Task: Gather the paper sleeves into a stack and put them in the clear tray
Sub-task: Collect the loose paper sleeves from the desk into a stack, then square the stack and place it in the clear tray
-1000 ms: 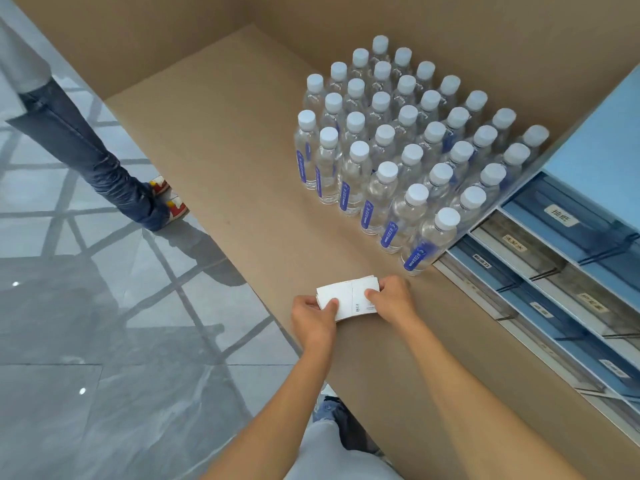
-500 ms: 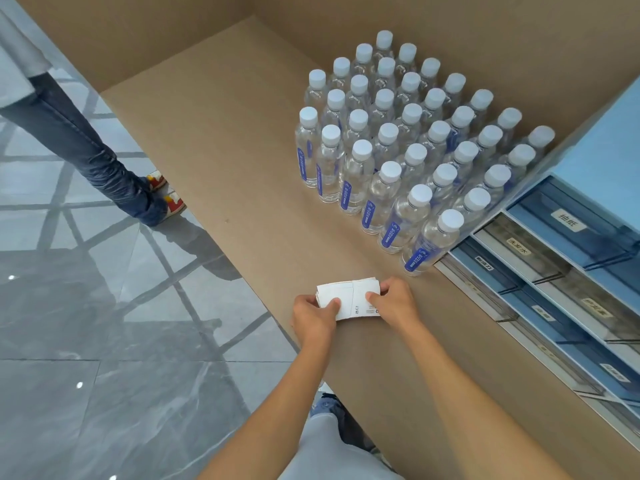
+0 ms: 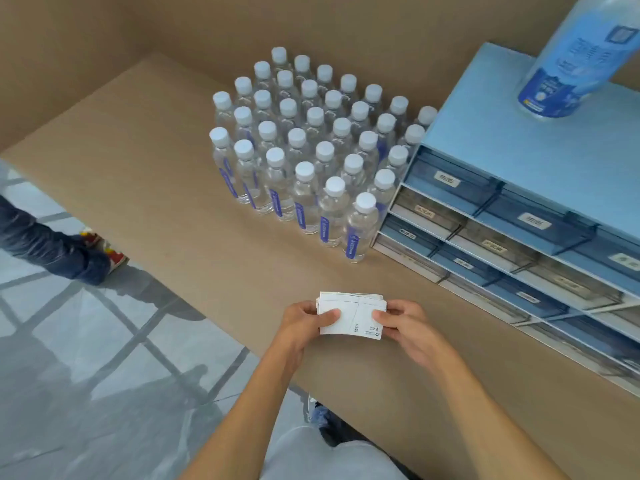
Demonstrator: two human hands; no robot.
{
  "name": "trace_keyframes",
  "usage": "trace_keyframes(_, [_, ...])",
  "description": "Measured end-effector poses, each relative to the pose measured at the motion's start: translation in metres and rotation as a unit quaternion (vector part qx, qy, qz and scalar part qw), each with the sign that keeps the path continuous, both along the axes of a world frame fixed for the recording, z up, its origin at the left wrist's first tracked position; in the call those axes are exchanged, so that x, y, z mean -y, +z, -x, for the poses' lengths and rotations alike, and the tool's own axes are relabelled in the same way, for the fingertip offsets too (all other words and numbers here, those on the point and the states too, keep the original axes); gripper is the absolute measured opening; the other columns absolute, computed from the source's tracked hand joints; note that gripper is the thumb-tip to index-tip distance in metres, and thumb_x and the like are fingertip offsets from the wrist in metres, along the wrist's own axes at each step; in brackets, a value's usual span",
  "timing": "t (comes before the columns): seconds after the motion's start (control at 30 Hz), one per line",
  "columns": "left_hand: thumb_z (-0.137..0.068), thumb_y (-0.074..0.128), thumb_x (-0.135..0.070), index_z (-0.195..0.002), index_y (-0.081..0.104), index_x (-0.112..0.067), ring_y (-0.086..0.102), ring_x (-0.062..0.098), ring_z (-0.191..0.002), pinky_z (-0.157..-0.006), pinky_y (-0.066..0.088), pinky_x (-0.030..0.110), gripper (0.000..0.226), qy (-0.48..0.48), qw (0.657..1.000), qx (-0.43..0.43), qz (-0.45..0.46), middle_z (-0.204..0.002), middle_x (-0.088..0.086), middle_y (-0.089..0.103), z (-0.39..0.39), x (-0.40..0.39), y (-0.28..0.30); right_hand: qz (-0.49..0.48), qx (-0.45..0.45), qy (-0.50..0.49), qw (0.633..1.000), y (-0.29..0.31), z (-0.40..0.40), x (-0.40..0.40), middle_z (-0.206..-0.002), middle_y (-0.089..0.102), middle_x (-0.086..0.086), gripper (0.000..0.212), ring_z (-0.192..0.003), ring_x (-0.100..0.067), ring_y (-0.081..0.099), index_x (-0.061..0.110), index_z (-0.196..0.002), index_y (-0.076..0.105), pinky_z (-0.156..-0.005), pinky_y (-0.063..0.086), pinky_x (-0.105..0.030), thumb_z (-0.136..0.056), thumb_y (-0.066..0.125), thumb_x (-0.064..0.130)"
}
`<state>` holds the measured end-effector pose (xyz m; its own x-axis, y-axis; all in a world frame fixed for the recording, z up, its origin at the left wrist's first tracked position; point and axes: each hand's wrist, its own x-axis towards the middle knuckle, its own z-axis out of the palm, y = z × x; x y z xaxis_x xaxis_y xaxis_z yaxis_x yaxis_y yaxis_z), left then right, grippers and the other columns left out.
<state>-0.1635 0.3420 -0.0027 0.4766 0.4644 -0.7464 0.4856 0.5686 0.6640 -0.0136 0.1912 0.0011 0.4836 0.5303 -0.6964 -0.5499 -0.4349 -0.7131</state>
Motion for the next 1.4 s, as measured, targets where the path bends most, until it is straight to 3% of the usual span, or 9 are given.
trace_keyframes(0.1, [-0.072, 0.085, -0.014, -0.101, 0.074, 0.002, 0.072, 0.024, -0.083, -0.087, 0.057, 0.039, 0.035, -0.095, 0.995, 0.005, -0.010, -0.102, 0.017, 0.077, -0.027, 0.031, -0.001, 0.010, 0.022, -0.075, 0.997, 0.000, -0.005, 0.055, -0.102, 0.075, -0.014, 0.018, -0.090, -0.022, 0.073, 0.003, -0.101, 0.070, -0.081, 0.057, -0.032, -0.083, 0.070, 0.000])
trace_keyframes(0.3, [-0.074, 0.084, -0.011, -0.096, 0.076, -0.003, 0.065, 0.005, -0.058, -0.057, 0.050, 0.016, 0.025, -0.239, 0.970, 0.004, -0.055, -0.085, 0.004, 0.076, -0.077, 0.112, 0.007, 0.044, 0.074, -0.148, 0.985, 0.010, -0.009, 0.164, -0.097, 0.075, -0.009, 0.021, -0.081, -0.015, 0.070, 0.007, -0.100, 0.069, -0.063, 0.048, -0.019, -0.080, 0.075, 0.005])
trace_keyframes(0.4, [-0.076, 0.082, -0.010, -0.098, 0.075, -0.004, 0.050, 0.002, -0.040, -0.048, 0.041, 0.018, 0.024, -0.286, 0.956, 0.006, -0.067, -0.078, 0.003, 0.070, -0.095, 0.151, 0.007, 0.055, 0.087, -0.182, 0.978, 0.012, -0.007, 0.208, -0.094, 0.074, -0.006, 0.020, -0.073, -0.012, 0.065, 0.012, -0.099, 0.067, -0.059, 0.045, -0.022, -0.081, 0.073, 0.006])
trace_keyframes(0.53, [-0.075, 0.081, -0.006, -0.099, 0.074, -0.003, 0.047, 0.008, -0.044, -0.044, 0.039, 0.020, 0.025, -0.322, 0.943, 0.016, -0.087, -0.078, 0.008, 0.066, -0.111, 0.198, 0.008, 0.054, 0.106, -0.224, 0.967, 0.006, -0.004, 0.255, -0.095, 0.073, -0.012, 0.025, -0.064, -0.018, 0.056, 0.010, -0.103, 0.065, -0.057, 0.042, -0.028, -0.080, 0.070, 0.001])
trace_keyframes(0.67, [-0.076, 0.079, -0.001, -0.105, 0.072, -0.010, 0.055, 0.015, -0.061, -0.047, 0.044, 0.019, 0.031, -0.319, 0.942, 0.032, -0.098, -0.084, 0.003, 0.073, -0.114, 0.231, 0.007, 0.037, 0.137, -0.246, 0.959, 0.005, -0.003, 0.278, -0.095, 0.071, -0.008, 0.033, -0.062, -0.017, 0.056, 0.020, -0.097, 0.061, -0.055, 0.045, -0.026, -0.080, 0.066, -0.009])
trace_keyframes(0.8, [-0.077, 0.078, 0.002, -0.104, 0.071, -0.018, 0.068, 0.004, -0.065, -0.057, 0.054, 0.016, 0.034, -0.284, 0.951, 0.057, -0.109, -0.085, -0.007, 0.076, -0.108, 0.252, 0.004, 0.024, 0.163, -0.266, 0.950, -0.001, 0.004, 0.291, -0.096, 0.071, -0.002, 0.039, -0.064, -0.012, 0.057, 0.026, -0.095, 0.061, -0.054, 0.047, -0.021, -0.079, 0.066, -0.010])
trace_keyframes(1.07, [-0.078, 0.077, 0.000, -0.127, 0.056, -0.019, 0.072, 0.008, -0.091, -0.079, 0.058, 0.020, 0.057, -0.303, 0.942, 0.084, -0.118, -0.110, -0.004, 0.071, -0.083, 0.266, -0.007, 0.009, 0.146, -0.291, 0.946, -0.031, 0.027, 0.297, -0.122, 0.066, 0.005, 0.053, -0.107, -0.015, 0.066, 0.023, -0.124, 0.057, -0.094, 0.054, -0.032, -0.080, 0.072, -0.001])
trace_keyframes(1.23, [-0.091, 0.067, -0.024, -0.139, 0.039, -0.035, 0.062, 0.007, -0.104, -0.095, 0.055, 0.038, 0.057, -0.304, 0.946, 0.088, -0.065, -0.120, -0.014, 0.063, -0.083, 0.277, -0.007, 0.013, 0.133, -0.290, 0.948, -0.023, 0.028, 0.288, -0.111, 0.067, 0.012, 0.040, -0.073, -0.010, 0.061, 0.032, -0.128, 0.051, -0.069, 0.055, -0.026, -0.091, 0.064, 0.027])
trace_keyframes(1.4, [-0.096, 0.056, -0.039, -0.131, 0.041, -0.042, 0.056, 0.009, -0.110, -0.099, 0.047, 0.029, 0.038, -0.299, 0.940, 0.082, -0.143, -0.119, -0.015, 0.058, -0.090, 0.290, -0.013, 0.056, 0.135, -0.308, 0.940, -0.024, 0.026, 0.276, -0.104, 0.064, 0.012, 0.028, -0.063, -0.015, 0.057, 0.029, -0.119, 0.050, -0.066, 0.056, -0.035, -0.096, 0.049, 0.045])
